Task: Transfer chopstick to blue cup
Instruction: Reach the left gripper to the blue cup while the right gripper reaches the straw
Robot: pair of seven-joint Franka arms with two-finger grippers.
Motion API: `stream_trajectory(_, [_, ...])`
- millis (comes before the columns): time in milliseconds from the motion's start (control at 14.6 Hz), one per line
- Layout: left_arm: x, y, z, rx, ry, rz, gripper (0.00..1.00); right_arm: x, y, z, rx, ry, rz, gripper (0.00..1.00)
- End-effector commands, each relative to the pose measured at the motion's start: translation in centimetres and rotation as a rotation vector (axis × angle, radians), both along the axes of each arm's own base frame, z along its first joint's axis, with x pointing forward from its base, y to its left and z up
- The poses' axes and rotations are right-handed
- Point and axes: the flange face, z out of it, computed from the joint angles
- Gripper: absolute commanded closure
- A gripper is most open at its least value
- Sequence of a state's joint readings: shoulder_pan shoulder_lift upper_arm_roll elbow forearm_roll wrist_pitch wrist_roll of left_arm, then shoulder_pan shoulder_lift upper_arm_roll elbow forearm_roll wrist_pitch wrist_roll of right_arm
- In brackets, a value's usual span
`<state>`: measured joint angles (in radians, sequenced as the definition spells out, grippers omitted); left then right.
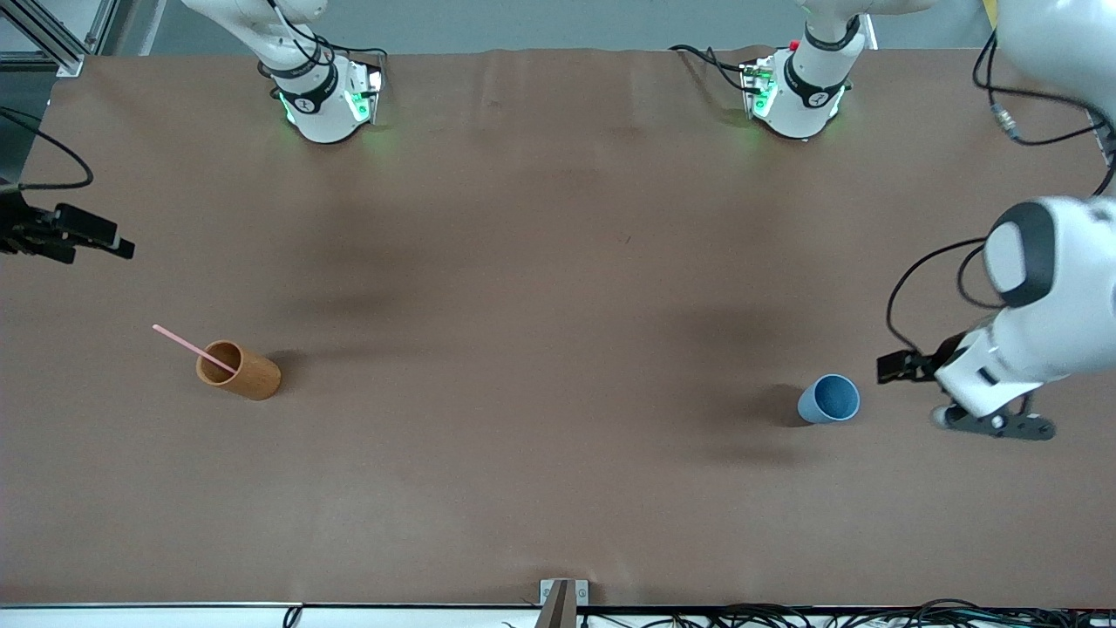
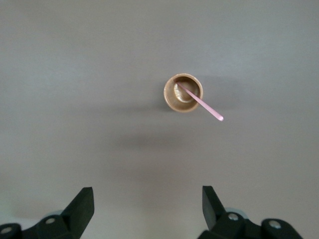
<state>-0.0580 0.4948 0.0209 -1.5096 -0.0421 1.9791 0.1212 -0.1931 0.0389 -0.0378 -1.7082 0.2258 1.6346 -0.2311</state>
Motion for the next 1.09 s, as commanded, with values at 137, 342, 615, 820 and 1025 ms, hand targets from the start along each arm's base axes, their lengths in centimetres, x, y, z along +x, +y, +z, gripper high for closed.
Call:
stream_trajectory(137, [0.4,-1.0,-7.5,-0.018,0.023,0.031,0.00,-1.7,-3.7,-8.7,0.171,-0.064,-0.042,0.13])
stream_trajectory(342, [0.1,-1.1,-9.3,-0.017,0.019,0.036,0.06,-1.2,-6.3,-13.5,0.264,-0.059,-0.074,0.26])
stream_trajectory(615, [0.4,-1.2,-11.3,-0.015,0.011,0.062,0.46,-0.9,-9.4,-18.0,0.290,-0.089,-0.081,0.36])
stream_trajectory(820, [-0.3,-0.9,-12.5,-0.013,0.020,0.070,0.65,-0.7,-10.4,-20.2,0.325,-0.095,-0.102,0.37])
stream_trajectory(1025, [-0.2,-1.1,-12.1,-0.013,0.014,0.070,1.00,-0.7,-11.1,-21.5,0.349,-0.109,-0.112,0.42])
